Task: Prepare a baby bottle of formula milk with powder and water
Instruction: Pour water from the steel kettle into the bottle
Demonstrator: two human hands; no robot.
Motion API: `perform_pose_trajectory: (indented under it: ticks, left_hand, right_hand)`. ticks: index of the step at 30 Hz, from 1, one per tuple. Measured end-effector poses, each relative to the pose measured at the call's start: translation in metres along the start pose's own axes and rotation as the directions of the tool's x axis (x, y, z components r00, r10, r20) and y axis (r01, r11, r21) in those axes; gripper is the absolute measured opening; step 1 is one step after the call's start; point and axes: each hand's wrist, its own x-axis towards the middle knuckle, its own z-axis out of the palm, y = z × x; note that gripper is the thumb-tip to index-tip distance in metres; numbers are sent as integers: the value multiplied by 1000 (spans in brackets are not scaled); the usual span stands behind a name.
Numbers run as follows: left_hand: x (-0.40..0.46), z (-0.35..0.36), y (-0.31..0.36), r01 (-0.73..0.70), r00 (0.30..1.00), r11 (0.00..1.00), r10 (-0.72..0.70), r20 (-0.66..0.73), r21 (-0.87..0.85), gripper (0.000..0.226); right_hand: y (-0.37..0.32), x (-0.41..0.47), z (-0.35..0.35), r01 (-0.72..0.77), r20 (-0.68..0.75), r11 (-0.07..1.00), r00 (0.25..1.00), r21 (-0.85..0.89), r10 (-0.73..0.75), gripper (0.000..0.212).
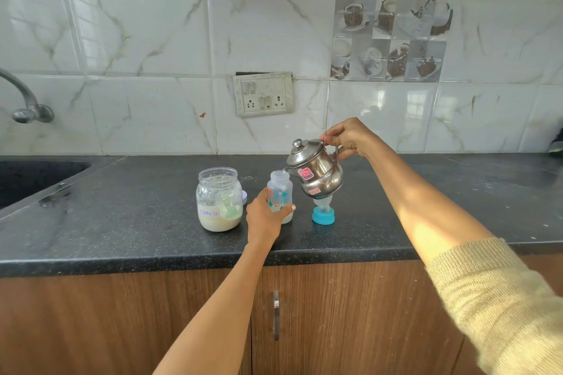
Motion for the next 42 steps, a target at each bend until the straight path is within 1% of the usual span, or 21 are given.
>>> perform_pose_trajectory:
  ticks: [23,30,42]
  left_hand:
    - [1,1,-1,15,1000,1000,-15,0,20,64]
    - [1,0,-1,-12,1000,1000,12,-8,11,61]
    - [2,2,-3,13,1000,1000,-13,-5,10,65]
  right_hand:
    - [-7,0,2,16,-3,997,1000,-79,-17,24]
    - [-8,1,2,29,-6,994,1000,-103,-30,24]
    - [-12,-4,3,21,-9,993,1000,-118,-22,25]
